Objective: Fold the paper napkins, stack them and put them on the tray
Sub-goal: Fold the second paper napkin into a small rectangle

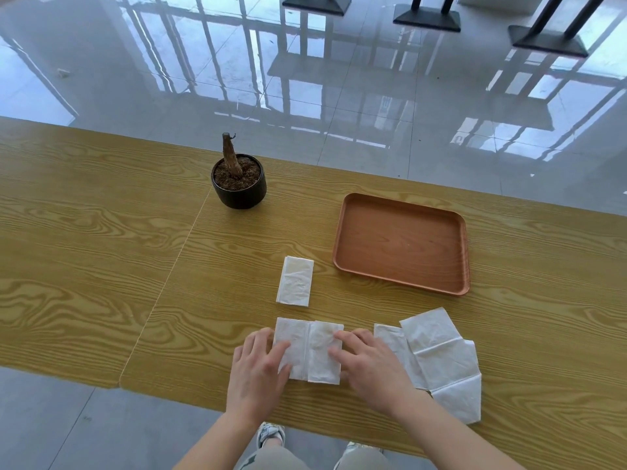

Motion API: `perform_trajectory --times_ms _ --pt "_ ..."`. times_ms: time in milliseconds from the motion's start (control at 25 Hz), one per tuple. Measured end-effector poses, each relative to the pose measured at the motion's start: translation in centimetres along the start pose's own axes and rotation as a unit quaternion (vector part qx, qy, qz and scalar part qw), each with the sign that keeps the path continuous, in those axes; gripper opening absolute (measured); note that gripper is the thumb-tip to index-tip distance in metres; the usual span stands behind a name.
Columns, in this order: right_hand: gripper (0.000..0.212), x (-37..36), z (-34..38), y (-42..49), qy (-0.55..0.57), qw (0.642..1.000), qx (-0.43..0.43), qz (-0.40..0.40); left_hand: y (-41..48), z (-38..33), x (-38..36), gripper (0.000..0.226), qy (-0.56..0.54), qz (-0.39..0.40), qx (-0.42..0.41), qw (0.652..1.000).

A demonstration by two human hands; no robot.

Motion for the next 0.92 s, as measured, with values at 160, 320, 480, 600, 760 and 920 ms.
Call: perform_trajectory --times_ms 160,320,480,600,760,920 --pt "0.029 -0.5 1.2 -1.1 -0.013 0.999 -0.039 -0.025 -0.8 -0.9 0.4 0.031 -0.043 -0.017 -0.021 0.999" --pt "0.023 -0.5 2.2 -1.6 -0.013 0.996 -0.059 -0.071 -2.6 -2.5 -0.6 0.032 -0.029 -0.010 -0.106 0.994" --pt "0.040 -0.7 2.1 -1.8 -0.038 0.997 -0.026 -0.056 -3.6 -2.1 -1.3 0.030 -0.031 -0.018 -0.121 0.992" --pt "0.042 -0.7 1.8 -1.9 -0.034 0.999 -0.024 -0.032 -4.2 -1.7 -1.9 0.028 0.006 -0.022 -0.129 0.991" --pt "0.037 -1.6 2.5 -2.3 0.024 0.999 -0.030 -0.012 -4.3 -1.4 -2.2 0.025 0.039 -0.015 -0.119 0.992" --pt "0.021 -1.0 3.3 -3.0 0.025 0.999 -0.028 -0.038 -4.4 -1.5 -2.5 0.024 0.043 -0.013 -0.106 0.993"
Point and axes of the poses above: each hand's wrist, its own y-axis towards the middle knuckle, its own x-axis out of the back of the hand, z = x × y, the point moved 6 cm from there along y, towards the middle knuckle, and after that the axes turned 15 degrees about x, right-handed, at the moved point
